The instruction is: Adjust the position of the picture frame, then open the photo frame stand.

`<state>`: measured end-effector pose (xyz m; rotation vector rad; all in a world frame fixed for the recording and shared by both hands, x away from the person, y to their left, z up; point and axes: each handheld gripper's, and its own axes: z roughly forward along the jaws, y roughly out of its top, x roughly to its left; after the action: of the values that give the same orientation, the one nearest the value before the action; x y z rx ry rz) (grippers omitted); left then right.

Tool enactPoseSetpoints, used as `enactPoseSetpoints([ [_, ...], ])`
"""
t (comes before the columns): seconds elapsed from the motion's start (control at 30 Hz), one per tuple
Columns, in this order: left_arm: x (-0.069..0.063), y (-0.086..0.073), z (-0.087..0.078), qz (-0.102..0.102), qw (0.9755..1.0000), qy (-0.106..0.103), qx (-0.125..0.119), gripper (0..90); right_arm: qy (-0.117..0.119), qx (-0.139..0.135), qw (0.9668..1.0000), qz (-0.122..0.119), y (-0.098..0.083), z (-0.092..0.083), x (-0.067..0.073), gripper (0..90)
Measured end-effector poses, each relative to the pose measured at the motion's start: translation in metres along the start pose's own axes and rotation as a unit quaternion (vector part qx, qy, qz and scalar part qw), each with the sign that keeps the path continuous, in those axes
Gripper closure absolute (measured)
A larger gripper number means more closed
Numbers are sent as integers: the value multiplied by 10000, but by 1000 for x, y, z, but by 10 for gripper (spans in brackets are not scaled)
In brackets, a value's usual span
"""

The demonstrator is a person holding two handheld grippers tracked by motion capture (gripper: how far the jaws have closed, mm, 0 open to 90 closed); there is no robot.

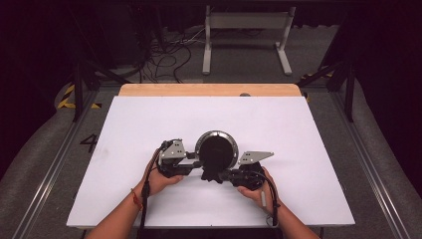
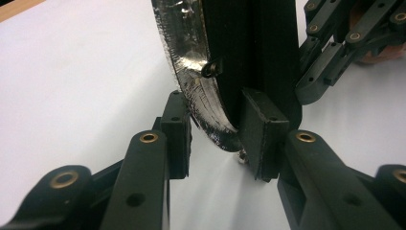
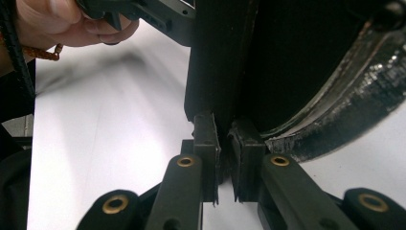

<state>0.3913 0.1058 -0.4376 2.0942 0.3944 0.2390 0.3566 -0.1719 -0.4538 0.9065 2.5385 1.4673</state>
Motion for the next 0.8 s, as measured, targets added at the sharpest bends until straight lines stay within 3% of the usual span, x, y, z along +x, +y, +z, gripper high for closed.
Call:
enactPoseSetpoints([
  [0.27,-8,3,0,190,9993,336,2,662,53,-23,10000,16,-1,-4,2,829],
  [0.47,-9,2,1,248,9987,448,-55,663,71,-40,10000,27,0,-4,1,828],
  [0.8,-13,6,10,586,9946,843,-120,657,10,-48,10000,57,-1,-9,-1,824],
])
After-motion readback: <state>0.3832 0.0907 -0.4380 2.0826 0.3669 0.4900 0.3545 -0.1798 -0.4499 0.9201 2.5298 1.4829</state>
